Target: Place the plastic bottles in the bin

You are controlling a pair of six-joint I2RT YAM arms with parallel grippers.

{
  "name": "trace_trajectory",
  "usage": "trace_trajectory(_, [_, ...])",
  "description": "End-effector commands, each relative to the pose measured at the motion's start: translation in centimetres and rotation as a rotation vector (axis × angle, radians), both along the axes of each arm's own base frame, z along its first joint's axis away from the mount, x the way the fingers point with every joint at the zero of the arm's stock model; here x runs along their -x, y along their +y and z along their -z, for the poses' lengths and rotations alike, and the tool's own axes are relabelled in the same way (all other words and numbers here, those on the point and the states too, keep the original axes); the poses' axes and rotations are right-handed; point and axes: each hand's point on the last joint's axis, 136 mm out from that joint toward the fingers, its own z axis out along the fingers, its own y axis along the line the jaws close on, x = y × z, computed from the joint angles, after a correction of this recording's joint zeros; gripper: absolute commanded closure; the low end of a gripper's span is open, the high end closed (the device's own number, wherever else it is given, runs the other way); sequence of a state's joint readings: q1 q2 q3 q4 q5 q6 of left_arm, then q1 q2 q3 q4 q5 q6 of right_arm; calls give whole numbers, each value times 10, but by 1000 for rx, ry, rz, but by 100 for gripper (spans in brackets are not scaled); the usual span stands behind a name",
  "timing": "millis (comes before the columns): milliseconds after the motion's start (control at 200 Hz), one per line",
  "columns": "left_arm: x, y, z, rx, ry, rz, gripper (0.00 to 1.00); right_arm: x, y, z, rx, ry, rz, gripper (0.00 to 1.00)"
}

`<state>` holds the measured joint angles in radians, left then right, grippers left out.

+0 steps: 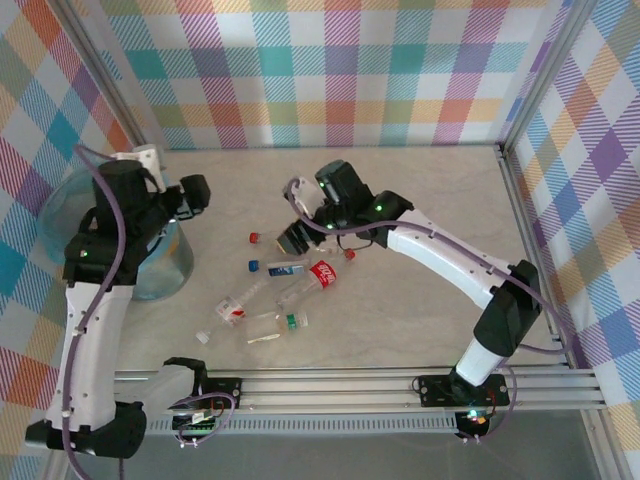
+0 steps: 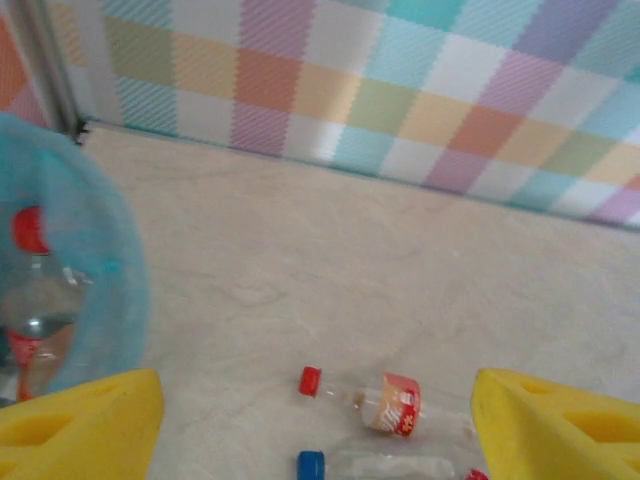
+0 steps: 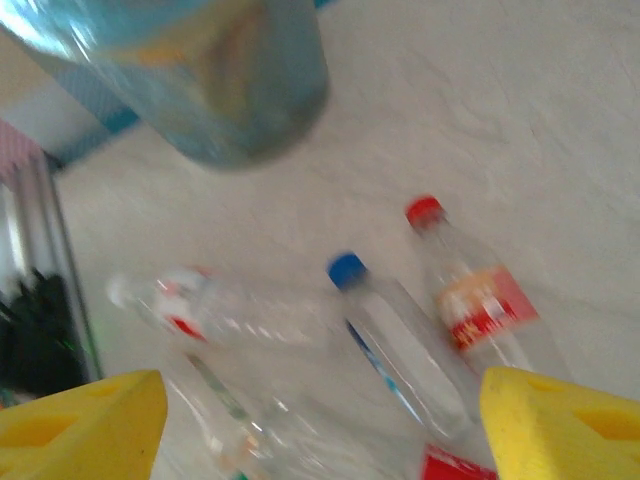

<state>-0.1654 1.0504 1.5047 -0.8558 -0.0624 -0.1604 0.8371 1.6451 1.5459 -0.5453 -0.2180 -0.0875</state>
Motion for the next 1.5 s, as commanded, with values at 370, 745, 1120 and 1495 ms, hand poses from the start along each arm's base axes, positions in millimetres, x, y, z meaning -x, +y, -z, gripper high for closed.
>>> trace_trajectory(370, [-22, -132, 86, 105, 195, 284, 16, 36, -42, 126, 327, -328, -532, 7])
trace_trajectory(745, [-8, -131, 154, 102, 331, 255, 10, 5, -36, 179, 441, -350, -550, 4])
trace_trajectory(1120, [1, -115, 161, 39, 333, 226, 10, 1, -47, 219, 546, -316, -578, 4])
trace_trajectory(1495, [-1, -115, 150, 22, 307, 241, 10, 7, -59, 223, 586, -279, -578, 25])
